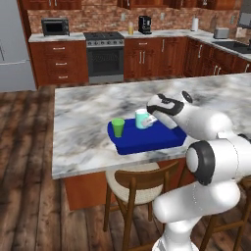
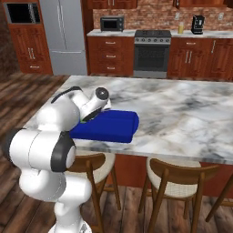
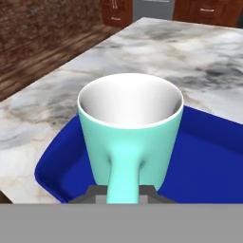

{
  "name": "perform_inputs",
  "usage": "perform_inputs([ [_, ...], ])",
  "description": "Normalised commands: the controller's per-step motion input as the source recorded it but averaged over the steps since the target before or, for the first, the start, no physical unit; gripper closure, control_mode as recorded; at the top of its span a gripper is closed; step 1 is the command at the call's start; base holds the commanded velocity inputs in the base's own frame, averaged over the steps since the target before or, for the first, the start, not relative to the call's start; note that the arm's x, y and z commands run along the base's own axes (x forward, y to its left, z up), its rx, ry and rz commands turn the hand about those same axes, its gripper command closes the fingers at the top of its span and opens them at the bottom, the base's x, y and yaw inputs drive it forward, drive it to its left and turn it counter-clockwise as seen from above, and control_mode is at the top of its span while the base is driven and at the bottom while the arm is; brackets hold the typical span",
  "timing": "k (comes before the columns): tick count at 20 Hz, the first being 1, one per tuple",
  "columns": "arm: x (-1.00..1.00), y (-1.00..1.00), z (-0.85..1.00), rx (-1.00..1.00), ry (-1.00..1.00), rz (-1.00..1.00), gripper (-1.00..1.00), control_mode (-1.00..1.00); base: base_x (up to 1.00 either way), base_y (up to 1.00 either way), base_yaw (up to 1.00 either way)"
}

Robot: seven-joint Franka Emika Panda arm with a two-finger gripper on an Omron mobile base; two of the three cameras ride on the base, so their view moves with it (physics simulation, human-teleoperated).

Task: There is a tray on the dining counter. Grab the cup, mug, and pitcher and place them on the tray. The pitcher may be placed next to the tray if it cannot fit the tray.

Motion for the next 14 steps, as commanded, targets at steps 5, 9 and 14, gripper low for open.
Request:
perform_inputs([
  [5, 0.35, 0.00, -0.30, 0.00, 0.00, 0.01, 1.00, -1.00, 0.00, 0.00, 0.00],
  [9, 0.24, 0.00, -0.33, 0.00, 0.00, 0.01, 1.00, -1.00, 0.00, 0.00, 0.00],
  [14, 0.20, 0.00, -0.29, 0.00, 0.00, 0.02, 1.00, -1.00, 0.00, 0.00, 0.00],
])
